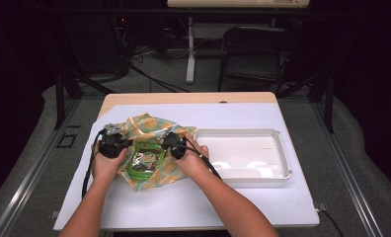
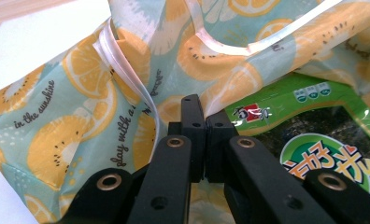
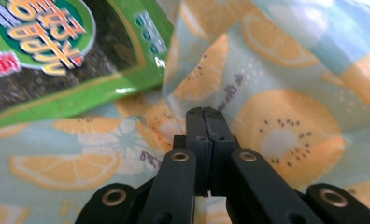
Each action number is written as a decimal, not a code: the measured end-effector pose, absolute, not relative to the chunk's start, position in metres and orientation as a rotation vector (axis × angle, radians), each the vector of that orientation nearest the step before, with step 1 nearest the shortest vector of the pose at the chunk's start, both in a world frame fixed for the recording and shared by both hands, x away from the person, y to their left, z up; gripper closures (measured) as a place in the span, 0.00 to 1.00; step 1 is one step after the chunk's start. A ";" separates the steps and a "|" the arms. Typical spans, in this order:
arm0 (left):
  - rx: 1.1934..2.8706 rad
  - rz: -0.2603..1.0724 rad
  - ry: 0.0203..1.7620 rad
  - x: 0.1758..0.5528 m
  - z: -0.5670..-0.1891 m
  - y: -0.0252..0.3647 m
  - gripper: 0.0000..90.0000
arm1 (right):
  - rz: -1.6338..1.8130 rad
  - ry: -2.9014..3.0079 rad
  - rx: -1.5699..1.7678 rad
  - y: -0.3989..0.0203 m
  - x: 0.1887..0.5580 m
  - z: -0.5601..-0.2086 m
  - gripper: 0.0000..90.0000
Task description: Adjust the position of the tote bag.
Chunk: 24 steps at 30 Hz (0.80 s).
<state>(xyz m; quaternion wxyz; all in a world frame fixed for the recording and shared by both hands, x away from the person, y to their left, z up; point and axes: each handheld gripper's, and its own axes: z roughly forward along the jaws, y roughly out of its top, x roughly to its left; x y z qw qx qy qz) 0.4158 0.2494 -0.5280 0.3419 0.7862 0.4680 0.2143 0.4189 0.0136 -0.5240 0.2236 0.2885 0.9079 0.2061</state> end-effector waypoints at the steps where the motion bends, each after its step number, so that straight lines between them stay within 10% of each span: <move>1: 2.051 0.559 1.218 0.417 -0.529 0.249 0.99 | 0.562 2.511 0.801 0.012 0.419 -0.525 1.00; 24: 2.129 0.531 1.259 0.426 -0.546 0.250 0.99 | 0.607 2.527 0.856 0.007 0.423 -0.526 0.95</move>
